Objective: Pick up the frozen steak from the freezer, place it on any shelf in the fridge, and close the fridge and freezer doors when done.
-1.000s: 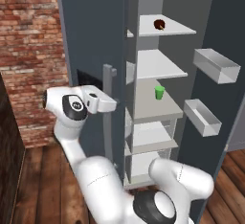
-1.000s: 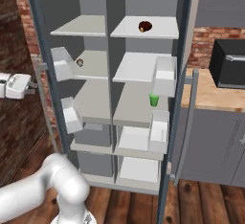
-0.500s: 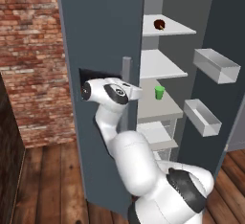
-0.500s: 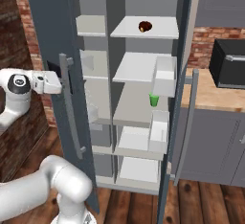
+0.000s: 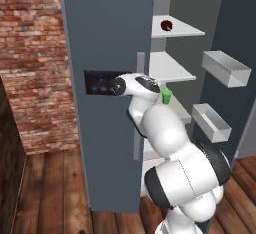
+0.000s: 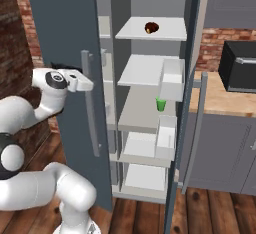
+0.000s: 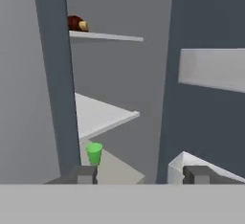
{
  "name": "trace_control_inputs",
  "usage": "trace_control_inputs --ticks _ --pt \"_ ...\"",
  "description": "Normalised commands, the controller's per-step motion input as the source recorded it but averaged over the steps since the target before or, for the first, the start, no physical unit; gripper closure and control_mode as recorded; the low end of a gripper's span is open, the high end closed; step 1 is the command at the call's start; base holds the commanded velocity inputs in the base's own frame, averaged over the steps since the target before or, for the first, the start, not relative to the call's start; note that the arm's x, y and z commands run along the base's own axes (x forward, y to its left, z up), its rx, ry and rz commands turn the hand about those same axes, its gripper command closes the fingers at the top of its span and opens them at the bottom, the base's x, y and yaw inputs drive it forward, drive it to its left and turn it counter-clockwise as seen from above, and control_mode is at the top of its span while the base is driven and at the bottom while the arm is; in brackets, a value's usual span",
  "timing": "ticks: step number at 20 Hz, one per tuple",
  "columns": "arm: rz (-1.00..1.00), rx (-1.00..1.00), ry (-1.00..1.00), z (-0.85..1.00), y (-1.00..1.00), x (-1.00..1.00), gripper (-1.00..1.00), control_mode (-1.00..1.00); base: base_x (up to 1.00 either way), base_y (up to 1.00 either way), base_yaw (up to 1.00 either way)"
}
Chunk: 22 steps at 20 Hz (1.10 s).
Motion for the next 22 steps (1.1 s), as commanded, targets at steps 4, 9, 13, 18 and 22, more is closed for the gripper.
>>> trace_control_inputs --ticks 4,9,13,18,22 --pt "0.07 0.02 0.0 0.0 -0.23 0.73 -1.0 -1.0 0.0 0.0 0.0" --pt "0.07 0.01 0.0 0.0 -0.19 0.65 -1.0 -1.0 0.0 0.0 0.0" --pt "0.08 0.0 0.0 0.0 -0.16 0.39 -1.0 -1.0 0.0 0.0 0.0" --pt "0.04 0.0 0.0 0.0 -0.02 0.26 -1.0 -1.0 0.0 0.0 0.0" --pt "0.0 0.0 0.0 0.0 0.0 0.48 -1.0 -1.0 0.0 0.0 0.0"
